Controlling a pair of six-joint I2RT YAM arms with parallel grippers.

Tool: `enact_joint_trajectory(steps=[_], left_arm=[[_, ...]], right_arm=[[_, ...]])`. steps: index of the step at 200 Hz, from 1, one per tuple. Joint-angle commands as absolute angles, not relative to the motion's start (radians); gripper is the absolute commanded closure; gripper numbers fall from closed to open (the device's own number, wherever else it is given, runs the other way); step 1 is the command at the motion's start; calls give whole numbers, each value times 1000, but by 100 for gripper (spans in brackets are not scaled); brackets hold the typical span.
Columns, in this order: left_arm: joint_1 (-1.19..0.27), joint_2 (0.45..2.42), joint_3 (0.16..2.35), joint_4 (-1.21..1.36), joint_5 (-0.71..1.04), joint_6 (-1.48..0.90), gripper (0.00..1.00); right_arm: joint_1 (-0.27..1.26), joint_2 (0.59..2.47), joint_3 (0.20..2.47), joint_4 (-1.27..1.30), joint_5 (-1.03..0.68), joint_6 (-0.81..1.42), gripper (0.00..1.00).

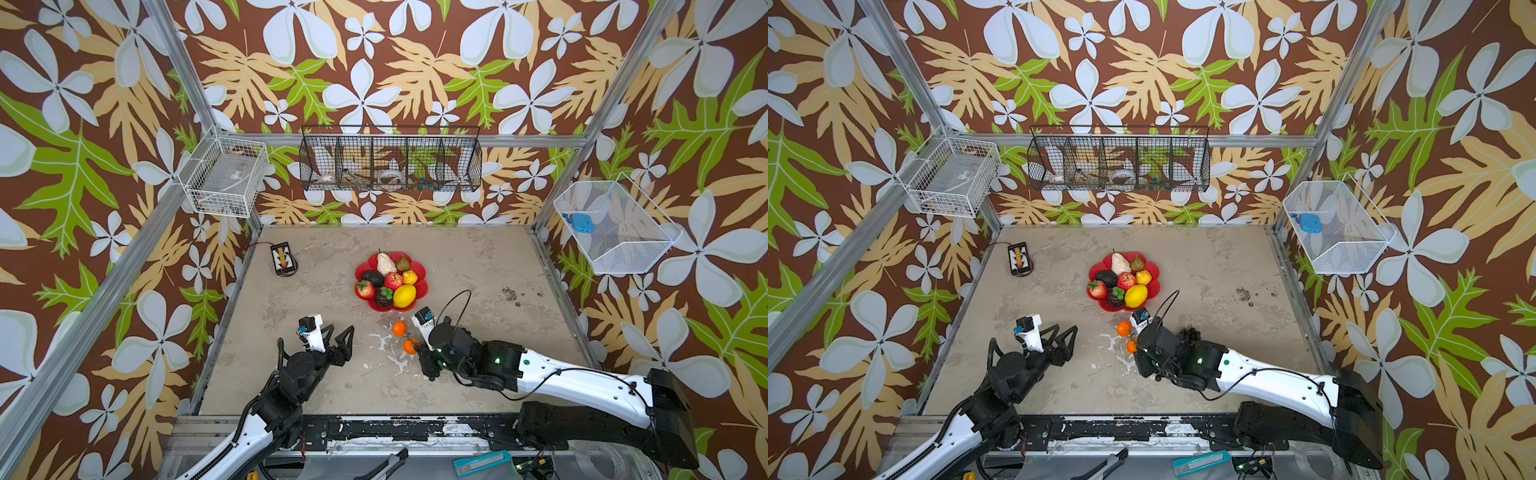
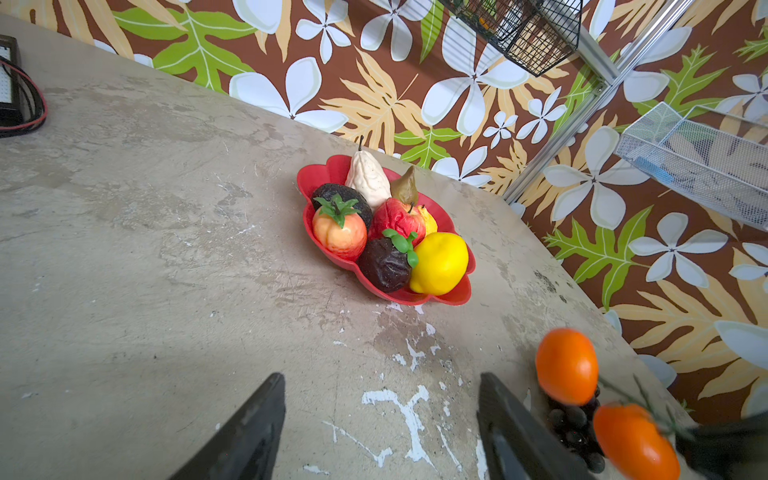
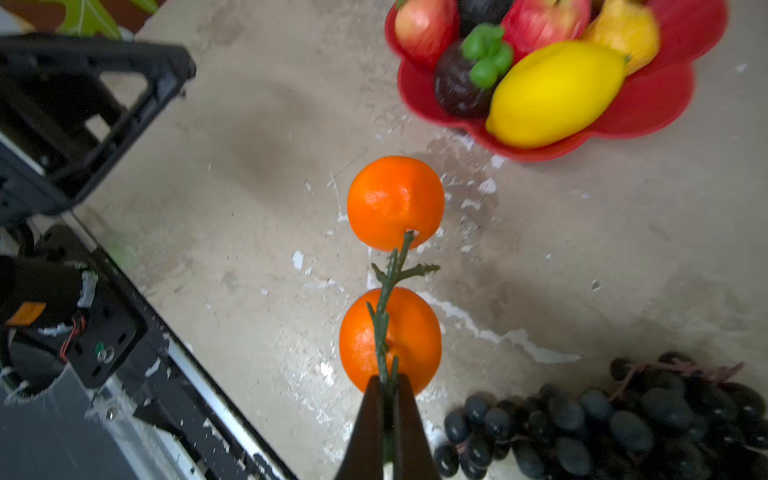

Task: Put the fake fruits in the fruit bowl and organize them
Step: 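Carry the tangerines to the red plate with the right gripper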

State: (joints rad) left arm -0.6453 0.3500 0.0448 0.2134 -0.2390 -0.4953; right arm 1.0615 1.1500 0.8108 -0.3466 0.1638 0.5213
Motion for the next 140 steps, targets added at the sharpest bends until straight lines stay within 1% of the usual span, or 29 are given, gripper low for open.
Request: enact_joint_trajectory(steps=[1, 31, 78, 140], left_arm=[[-644, 347, 44, 217, -253, -494, 26], [-644, 345, 46, 214, -253, -494, 26], [-644, 318, 48, 193, -257, -495, 24], [-644, 299, 49, 180, -256, -495, 24]], right_arm=[[994, 1164, 854, -346, 190, 470, 100], [865, 1217, 922, -325, 151, 398, 100], [663, 1371, 1029, -324, 40, 337, 100], [546, 1554, 1124, -300, -35, 367, 100]])
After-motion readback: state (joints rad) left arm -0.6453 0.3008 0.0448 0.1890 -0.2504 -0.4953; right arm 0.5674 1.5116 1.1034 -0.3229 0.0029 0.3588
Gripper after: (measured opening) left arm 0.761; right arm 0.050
